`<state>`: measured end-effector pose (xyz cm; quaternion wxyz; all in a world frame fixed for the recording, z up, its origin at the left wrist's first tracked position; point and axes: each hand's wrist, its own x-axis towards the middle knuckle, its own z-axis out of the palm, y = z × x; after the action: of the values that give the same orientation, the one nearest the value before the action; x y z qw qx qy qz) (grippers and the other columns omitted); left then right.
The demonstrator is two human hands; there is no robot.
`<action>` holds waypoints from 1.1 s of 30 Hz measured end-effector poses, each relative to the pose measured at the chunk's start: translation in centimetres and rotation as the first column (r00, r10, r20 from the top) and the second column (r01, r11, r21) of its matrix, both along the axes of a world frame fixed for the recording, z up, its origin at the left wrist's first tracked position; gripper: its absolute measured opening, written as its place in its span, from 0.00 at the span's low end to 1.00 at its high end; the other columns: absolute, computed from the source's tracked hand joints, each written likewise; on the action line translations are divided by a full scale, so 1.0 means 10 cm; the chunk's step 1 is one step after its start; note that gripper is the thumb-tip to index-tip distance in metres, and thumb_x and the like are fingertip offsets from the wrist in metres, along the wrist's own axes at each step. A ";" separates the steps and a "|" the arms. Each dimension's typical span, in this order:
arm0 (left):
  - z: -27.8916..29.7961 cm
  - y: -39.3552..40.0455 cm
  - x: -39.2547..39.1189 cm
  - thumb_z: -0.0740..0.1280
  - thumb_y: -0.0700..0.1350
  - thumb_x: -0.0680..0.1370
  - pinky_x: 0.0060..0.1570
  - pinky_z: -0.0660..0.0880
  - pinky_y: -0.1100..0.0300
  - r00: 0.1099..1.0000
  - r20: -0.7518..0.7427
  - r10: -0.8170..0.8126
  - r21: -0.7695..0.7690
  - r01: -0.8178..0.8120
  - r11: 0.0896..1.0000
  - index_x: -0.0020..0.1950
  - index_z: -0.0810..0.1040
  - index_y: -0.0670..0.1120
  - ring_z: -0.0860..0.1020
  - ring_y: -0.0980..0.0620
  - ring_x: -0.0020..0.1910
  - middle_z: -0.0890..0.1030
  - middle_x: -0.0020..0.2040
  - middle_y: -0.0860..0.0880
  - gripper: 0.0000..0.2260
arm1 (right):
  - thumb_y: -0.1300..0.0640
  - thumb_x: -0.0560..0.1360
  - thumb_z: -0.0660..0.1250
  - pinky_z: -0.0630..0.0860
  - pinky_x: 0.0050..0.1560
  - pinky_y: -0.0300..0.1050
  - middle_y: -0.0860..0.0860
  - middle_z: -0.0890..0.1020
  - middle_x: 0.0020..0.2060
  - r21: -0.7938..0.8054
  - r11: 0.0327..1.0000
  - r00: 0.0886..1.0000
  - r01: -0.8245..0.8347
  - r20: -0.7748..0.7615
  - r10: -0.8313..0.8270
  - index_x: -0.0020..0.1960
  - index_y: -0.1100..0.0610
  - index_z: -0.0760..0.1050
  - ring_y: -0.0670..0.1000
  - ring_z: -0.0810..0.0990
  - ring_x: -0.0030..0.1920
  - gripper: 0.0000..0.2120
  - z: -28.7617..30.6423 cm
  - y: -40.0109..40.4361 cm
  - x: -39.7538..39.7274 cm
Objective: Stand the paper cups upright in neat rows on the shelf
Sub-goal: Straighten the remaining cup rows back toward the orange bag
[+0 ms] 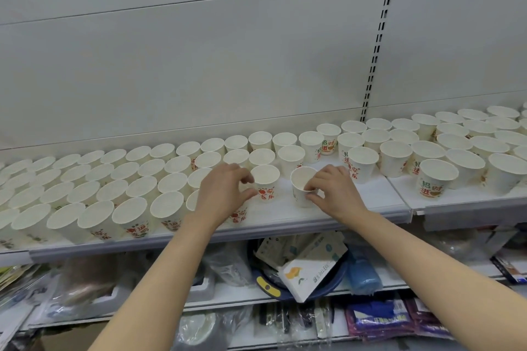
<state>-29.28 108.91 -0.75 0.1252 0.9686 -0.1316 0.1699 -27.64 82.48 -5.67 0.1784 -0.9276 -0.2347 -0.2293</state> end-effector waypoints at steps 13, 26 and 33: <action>-0.08 -0.34 0.40 0.69 0.56 0.75 0.40 0.66 0.58 0.994 -0.102 -0.046 0.181 0.064 0.981 0.47 0.82 0.53 0.74 0.50 0.51 0.81 0.46 0.53 0.08 | 0.51 0.74 0.69 0.71 0.43 0.47 0.50 0.81 0.44 -0.037 0.991 0.981 0.130 -0.138 -0.134 0.47 0.55 0.81 0.52 0.73 0.48 0.08 0.06 0.41 0.22; 0.05 -1.27 0.49 0.66 0.51 0.77 0.46 0.70 0.57 0.977 -0.020 -0.210 -0.123 0.206 0.971 0.53 0.82 0.54 0.74 0.52 0.54 0.82 0.50 0.55 0.07 | 0.58 0.71 0.73 0.70 0.39 0.44 0.48 0.82 0.39 0.208 0.918 0.923 0.337 0.122 -0.366 0.43 0.56 0.81 0.54 0.75 0.43 0.02 0.04 -0.74 0.16; -0.09 -2.43 0.73 0.68 0.55 0.76 0.52 0.71 0.53 0.965 -0.085 -0.250 -0.010 0.250 0.968 0.60 0.79 0.50 0.74 0.46 0.59 0.80 0.57 0.49 0.16 | 0.59 0.69 0.74 0.69 0.40 0.49 0.48 0.82 0.36 0.133 0.897 0.893 0.422 0.113 -0.437 0.40 0.55 0.80 0.56 0.75 0.40 0.03 0.09 -1.54 0.25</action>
<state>-21.95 84.58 -1.62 0.1507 0.9507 -0.2472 0.1113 -25.15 67.05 -4.79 0.1549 -0.9274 -0.0235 -0.3396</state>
